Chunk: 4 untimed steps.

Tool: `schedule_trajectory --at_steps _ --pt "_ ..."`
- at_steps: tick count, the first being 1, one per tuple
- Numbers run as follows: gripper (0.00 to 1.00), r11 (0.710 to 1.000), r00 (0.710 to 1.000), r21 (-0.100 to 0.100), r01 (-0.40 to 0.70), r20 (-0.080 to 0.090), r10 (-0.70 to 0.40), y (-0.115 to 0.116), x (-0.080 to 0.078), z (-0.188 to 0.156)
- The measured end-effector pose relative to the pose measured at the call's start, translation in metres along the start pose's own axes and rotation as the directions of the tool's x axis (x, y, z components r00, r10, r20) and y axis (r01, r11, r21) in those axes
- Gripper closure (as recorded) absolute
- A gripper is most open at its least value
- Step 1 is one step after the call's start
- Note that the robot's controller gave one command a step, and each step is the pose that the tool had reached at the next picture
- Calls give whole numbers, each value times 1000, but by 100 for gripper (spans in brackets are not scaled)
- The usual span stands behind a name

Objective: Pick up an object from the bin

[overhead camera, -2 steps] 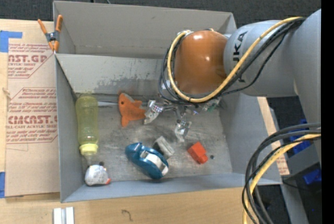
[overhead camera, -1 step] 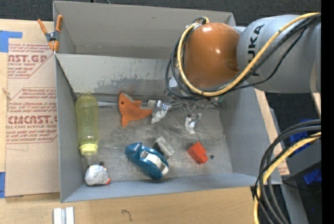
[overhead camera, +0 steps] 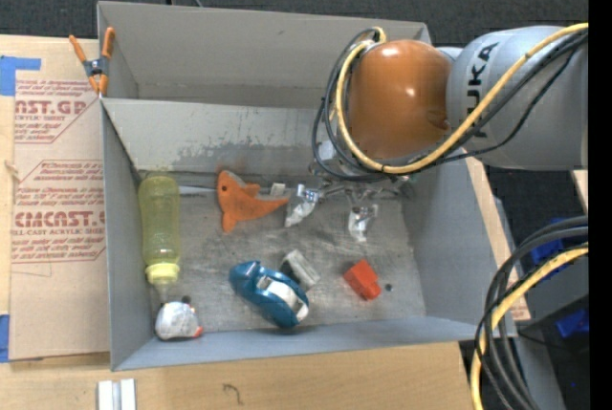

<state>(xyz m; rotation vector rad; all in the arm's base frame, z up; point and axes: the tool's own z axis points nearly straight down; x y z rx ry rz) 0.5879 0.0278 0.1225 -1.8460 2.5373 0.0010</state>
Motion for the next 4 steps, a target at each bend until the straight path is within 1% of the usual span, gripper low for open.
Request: schedule_trajectory --at_steps 1,2,3,4 --pt "0 953 953 -2 304 2 -304 6 48 2" --pt "0 910 910 -4 414 -2 -414 -1 96 6" --pt "100 738 738 -2 674 5 -674 62 54 42" --pt "100 739 739 -2 674 5 -674 62 54 42"
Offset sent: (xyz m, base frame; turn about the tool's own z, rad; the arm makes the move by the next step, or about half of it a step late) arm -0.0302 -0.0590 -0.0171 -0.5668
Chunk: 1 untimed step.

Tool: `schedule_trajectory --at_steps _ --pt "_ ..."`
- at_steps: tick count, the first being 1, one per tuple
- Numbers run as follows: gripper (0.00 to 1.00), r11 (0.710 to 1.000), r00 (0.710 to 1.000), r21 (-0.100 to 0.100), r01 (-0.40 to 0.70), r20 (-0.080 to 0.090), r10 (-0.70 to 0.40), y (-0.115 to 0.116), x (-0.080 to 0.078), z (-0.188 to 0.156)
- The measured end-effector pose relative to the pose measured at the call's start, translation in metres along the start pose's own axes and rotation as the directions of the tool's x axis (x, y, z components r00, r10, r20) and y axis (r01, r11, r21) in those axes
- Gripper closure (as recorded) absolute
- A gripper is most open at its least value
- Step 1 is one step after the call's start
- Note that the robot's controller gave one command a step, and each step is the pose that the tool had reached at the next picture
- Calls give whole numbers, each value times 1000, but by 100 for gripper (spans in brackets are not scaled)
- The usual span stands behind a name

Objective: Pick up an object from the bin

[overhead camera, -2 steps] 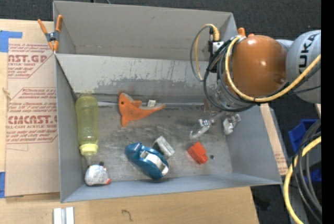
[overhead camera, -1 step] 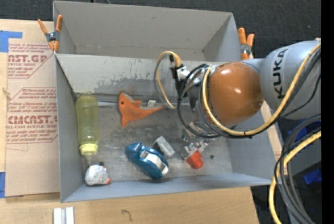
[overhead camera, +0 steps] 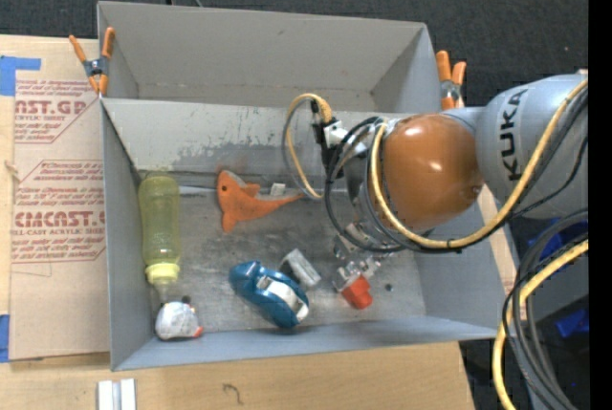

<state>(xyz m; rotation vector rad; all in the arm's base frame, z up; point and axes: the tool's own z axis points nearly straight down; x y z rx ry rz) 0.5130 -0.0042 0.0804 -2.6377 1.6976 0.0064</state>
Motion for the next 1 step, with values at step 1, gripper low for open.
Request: schedule_trajectory --at_steps 1 --pt "100 999 999 5 45 -6 -45 -8 -13 -178"
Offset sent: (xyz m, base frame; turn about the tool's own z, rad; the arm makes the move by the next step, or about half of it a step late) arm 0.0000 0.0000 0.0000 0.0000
